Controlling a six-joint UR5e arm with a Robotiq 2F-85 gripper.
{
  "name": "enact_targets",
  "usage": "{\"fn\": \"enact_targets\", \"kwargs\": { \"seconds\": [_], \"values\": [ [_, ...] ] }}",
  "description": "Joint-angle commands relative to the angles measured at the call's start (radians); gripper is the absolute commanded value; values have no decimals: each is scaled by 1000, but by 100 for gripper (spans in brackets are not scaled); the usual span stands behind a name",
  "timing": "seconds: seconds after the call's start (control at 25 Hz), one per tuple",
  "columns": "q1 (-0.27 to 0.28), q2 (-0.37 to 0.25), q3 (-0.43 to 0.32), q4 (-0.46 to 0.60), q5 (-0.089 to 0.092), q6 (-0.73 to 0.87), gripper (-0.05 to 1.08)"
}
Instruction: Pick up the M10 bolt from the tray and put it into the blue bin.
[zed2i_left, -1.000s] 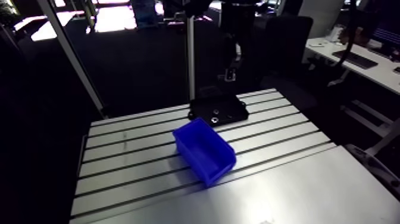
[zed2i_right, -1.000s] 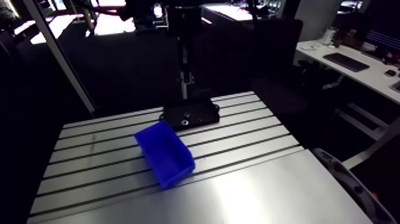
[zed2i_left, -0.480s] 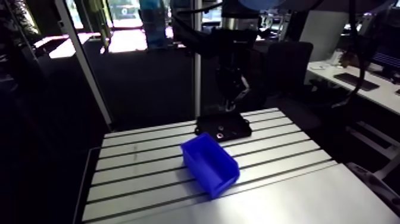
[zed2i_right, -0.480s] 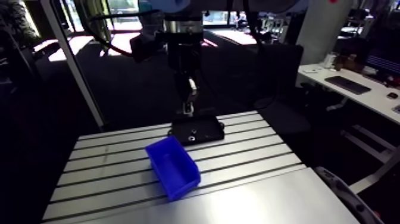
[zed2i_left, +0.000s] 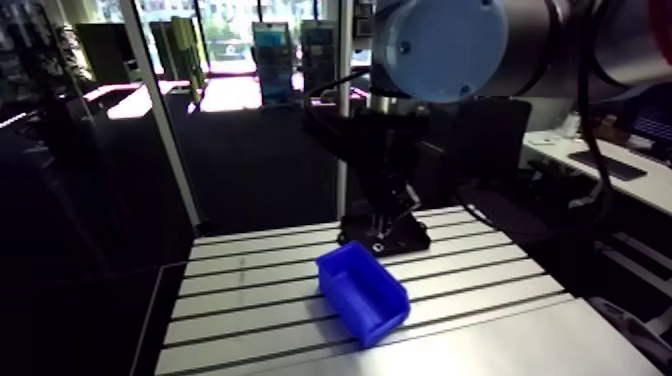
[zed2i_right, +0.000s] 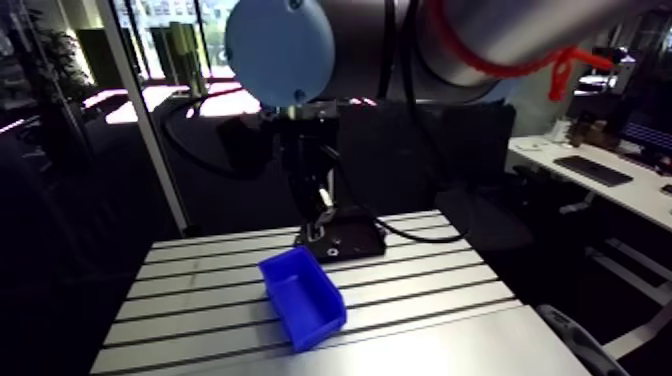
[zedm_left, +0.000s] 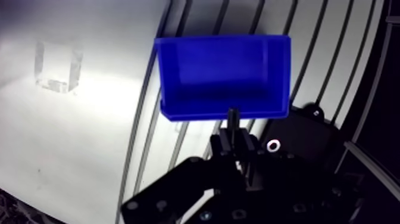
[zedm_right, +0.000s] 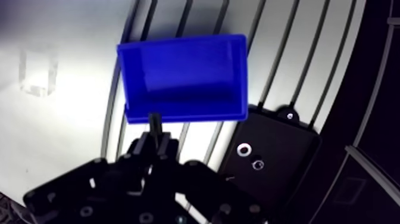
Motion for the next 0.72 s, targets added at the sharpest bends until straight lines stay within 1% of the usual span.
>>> {"fn": "enact_targets", "kwargs": {
  "seconds": [0.04, 0.36, 0.52, 0.72],
  "values": [
    [24, -11, 74, -71, -1, -5, 102],
    [31, 5, 126, -153, -1, -5, 102],
    [31, 12, 140, -157, -1, -5, 102],
    [31, 46, 149, -194, -1, -1, 102]
  ]
}}
